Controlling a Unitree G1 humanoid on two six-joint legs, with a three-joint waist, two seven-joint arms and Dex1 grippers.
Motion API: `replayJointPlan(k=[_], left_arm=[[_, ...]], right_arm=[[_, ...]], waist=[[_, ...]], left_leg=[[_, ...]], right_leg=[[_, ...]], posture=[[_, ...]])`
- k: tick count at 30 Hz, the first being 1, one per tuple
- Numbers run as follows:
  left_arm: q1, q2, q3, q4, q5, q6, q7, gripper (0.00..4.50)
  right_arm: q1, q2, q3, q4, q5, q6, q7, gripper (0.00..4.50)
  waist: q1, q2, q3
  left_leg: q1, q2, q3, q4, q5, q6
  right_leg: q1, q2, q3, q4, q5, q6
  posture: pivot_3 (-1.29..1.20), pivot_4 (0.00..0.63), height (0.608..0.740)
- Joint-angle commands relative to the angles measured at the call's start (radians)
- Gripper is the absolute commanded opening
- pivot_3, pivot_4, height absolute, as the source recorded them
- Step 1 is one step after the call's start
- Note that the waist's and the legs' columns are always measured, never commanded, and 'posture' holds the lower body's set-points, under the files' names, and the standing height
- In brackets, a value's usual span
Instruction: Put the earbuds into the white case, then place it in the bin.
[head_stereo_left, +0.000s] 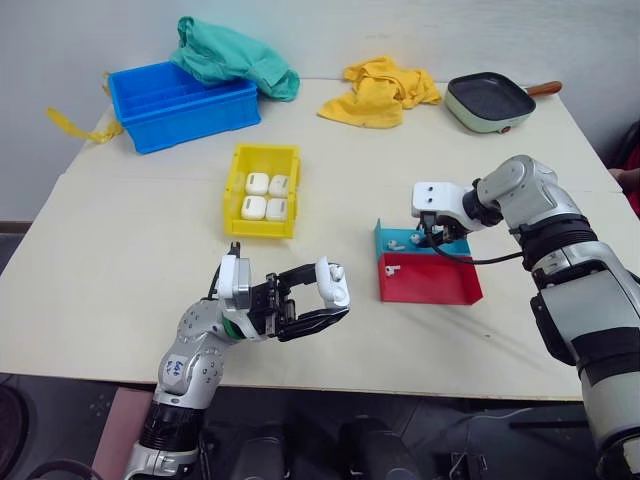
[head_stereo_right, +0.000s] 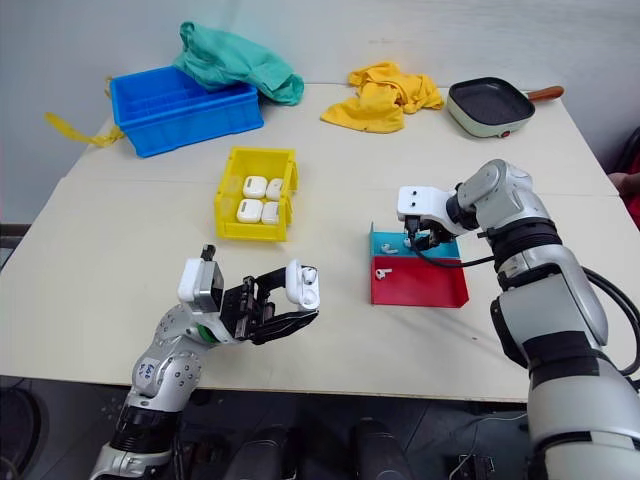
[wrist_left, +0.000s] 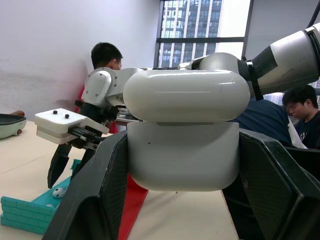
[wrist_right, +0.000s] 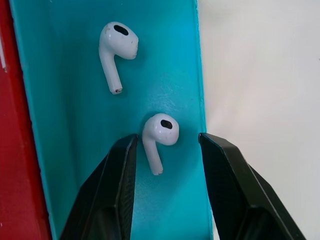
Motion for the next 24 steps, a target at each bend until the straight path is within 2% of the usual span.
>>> replayJointPlan(k=[1, 24], left_arm=[[0.007, 0.005, -0.001, -0.05, -0.003, -0.012, 0.001, 2.81], [0.009, 0.01, -0.001, -0.049, -0.003, -0.013, 0.001, 2.81]], right_arm=[[-0.017, 0.002, -0.015, 0.023, -0.015, -0.014, -0.006, 1.93], [-0.006, 0.032, -0.055, 0.06, -0.016, -0.004, -0.013, 1.93]], waist=[[-0.003, 0.0, 0.0], [-0.006, 0.0, 0.0]], left_leg=[[0.0, 0.0, 0.0, 0.0, 0.0, 0.0], [0.0, 0.0, 0.0, 0.007, 0.0, 0.0]], right_leg=[[0.0, 0.0, 0.0, 0.0, 0.0, 0.0], [0.0, 0.0, 0.0, 0.005, 0.0, 0.0]], posture=[[0.0, 0.15, 0.74], [0.0, 0.15, 0.74]])
